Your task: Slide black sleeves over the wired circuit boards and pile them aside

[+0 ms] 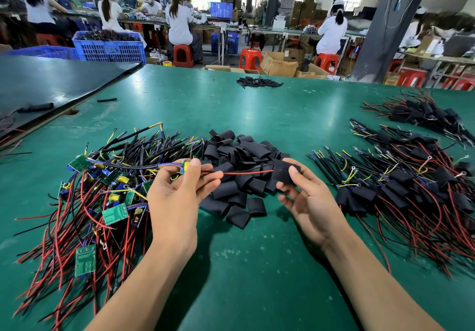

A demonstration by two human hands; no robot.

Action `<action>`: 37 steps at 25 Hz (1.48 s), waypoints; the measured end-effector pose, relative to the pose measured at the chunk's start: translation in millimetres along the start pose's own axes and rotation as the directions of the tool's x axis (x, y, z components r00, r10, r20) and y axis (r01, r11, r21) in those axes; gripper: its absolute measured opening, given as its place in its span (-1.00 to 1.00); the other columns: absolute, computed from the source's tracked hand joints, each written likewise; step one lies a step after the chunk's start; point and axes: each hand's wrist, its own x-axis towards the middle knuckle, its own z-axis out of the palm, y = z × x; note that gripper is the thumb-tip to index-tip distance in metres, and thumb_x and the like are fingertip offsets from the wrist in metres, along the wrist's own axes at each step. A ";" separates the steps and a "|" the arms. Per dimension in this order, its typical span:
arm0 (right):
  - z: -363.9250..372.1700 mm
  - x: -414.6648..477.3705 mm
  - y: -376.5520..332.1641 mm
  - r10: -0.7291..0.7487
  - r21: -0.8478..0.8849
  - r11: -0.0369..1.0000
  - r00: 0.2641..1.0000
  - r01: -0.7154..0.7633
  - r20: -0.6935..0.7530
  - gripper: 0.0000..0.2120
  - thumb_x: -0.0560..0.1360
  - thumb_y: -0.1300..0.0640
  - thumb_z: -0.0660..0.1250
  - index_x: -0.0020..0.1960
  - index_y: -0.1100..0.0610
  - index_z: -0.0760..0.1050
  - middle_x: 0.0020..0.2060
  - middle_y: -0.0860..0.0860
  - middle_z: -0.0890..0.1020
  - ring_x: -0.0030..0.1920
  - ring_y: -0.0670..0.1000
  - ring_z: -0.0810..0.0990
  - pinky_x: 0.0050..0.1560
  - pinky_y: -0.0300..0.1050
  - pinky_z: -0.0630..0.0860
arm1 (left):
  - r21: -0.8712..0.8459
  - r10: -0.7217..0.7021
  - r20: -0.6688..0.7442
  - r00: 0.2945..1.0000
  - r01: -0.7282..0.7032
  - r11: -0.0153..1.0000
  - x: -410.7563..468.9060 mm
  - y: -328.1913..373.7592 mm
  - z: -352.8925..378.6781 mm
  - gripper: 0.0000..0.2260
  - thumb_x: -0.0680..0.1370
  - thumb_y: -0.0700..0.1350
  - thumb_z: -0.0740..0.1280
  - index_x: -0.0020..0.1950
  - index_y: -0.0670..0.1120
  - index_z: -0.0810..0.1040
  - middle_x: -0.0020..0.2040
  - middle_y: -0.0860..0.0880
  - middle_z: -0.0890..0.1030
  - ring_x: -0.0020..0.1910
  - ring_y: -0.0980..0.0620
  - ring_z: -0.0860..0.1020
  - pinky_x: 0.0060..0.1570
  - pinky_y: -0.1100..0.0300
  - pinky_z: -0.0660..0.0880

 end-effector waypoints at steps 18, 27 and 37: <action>0.8 0.5 0.8 -0.020 0.007 1.000 1.000 0.020 0.008 -0.84 0.43 0.08 0.38 -0.03 -0.04 0.69 -0.10 -0.01 0.70 -0.26 -0.06 0.62 -0.24 -0.25 0.49 | 0.034 0.001 0.004 1.000 -0.001 0.999 -0.3 -1.1 -0.2 -0.87 0.61 -0.19 0.35 0.08 -0.20 0.45 -0.17 -0.17 0.70 -0.12 -0.21 0.71 -0.17 0.18 0.62; -0.4 3.0 2.1 -0.010 -0.012 1.000 1.000 0.010 -0.014 -0.87 0.52 0.15 0.35 0.04 0.03 0.61 -0.10 0.04 0.72 -0.25 -0.01 0.68 -0.26 -0.24 0.56 | 0.048 0.002 0.000 1.000 -0.002 0.999 -1.6 -1.0 0.1 -0.88 0.61 -0.19 0.35 0.08 -0.20 0.46 -0.19 -0.17 0.70 -0.12 -0.21 0.71 -0.17 0.18 0.63; 13.1 -2.3 10.9 -0.008 -0.073 0.997 1.000 0.008 0.000 -0.91 0.53 0.24 0.38 0.01 0.14 0.62 -0.17 0.14 0.70 -0.32 0.06 0.66 -0.29 -0.18 0.59 | 0.031 -0.109 0.086 0.990 0.107 0.994 -7.8 -6.4 5.1 -0.85 0.63 -0.14 0.30 -0.01 -0.23 0.51 -0.11 -0.21 0.67 -0.10 -0.22 0.70 -0.11 0.12 0.65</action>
